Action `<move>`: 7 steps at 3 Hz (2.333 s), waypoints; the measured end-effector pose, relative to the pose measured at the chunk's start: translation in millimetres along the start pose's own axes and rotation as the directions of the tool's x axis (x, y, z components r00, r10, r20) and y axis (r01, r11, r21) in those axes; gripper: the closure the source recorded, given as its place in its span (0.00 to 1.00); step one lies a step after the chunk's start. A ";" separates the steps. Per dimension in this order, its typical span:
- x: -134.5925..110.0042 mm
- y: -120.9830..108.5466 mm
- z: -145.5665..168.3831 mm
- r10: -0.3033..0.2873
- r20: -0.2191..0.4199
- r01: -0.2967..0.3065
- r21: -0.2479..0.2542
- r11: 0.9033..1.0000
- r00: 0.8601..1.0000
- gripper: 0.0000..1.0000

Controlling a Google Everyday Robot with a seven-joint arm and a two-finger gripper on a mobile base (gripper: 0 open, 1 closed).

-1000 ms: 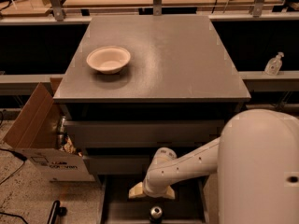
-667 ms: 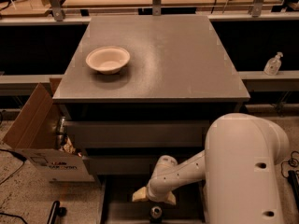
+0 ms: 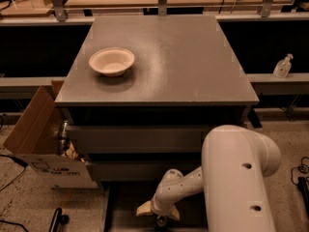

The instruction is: Pick green can from bottom drawer and place on counter

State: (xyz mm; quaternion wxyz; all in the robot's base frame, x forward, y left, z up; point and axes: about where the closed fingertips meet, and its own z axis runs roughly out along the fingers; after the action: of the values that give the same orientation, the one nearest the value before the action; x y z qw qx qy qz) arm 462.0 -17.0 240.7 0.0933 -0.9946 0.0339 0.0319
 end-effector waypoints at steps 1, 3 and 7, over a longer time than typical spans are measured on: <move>-4.2 8.7 26.6 0.019 0.034 -0.020 0.006 1.000 0.999 0.00; -6.6 22.0 65.1 0.037 0.077 -0.036 -0.012 0.999 0.996 0.02; -1.3 21.1 56.8 0.044 0.056 -0.048 0.076 0.996 0.997 0.44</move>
Offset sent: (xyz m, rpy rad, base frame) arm -0.0086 -0.0121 -0.0730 -0.0022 0.0810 -0.0266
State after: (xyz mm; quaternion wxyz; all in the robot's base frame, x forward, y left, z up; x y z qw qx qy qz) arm 456.0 -26.9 181.2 0.1321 -0.9879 0.0556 0.0597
